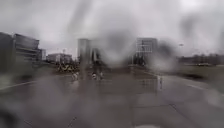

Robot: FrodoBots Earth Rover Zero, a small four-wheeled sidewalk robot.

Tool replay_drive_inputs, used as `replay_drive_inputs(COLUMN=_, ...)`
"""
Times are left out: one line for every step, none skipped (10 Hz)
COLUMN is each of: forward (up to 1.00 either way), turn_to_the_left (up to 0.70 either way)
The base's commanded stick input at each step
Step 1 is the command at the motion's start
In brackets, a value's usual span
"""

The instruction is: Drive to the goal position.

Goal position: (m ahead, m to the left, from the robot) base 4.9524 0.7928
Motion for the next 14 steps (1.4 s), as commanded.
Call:
replay_drive_inputs(forward=0.07, turn_to_the_left=0.00)
replay_drive_inputs(forward=0.07, turn_to_the_left=0.00)
replay_drive_inputs(forward=0.07, turn_to_the_left=0.00)
replay_drive_inputs(forward=0.07, turn_to_the_left=0.00)
replay_drive_inputs(forward=0.07, turn_to_the_left=0.00)
replay_drive_inputs(forward=0.07, turn_to_the_left=0.00)
replay_drive_inputs(forward=0.07, turn_to_the_left=0.00)
replay_drive_inputs(forward=0.07, turn_to_the_left=0.00)
replay_drive_inputs(forward=0.07, turn_to_the_left=0.00)
replay_drive_inputs(forward=0.07, turn_to_the_left=0.00)
replay_drive_inputs(forward=0.07, turn_to_the_left=0.00)
replay_drive_inputs(forward=0.07, turn_to_the_left=0.00)
replay_drive_inputs(forward=0.07, turn_to_the_left=0.00)
replay_drive_inputs(forward=0.07, turn_to_the_left=0.00)
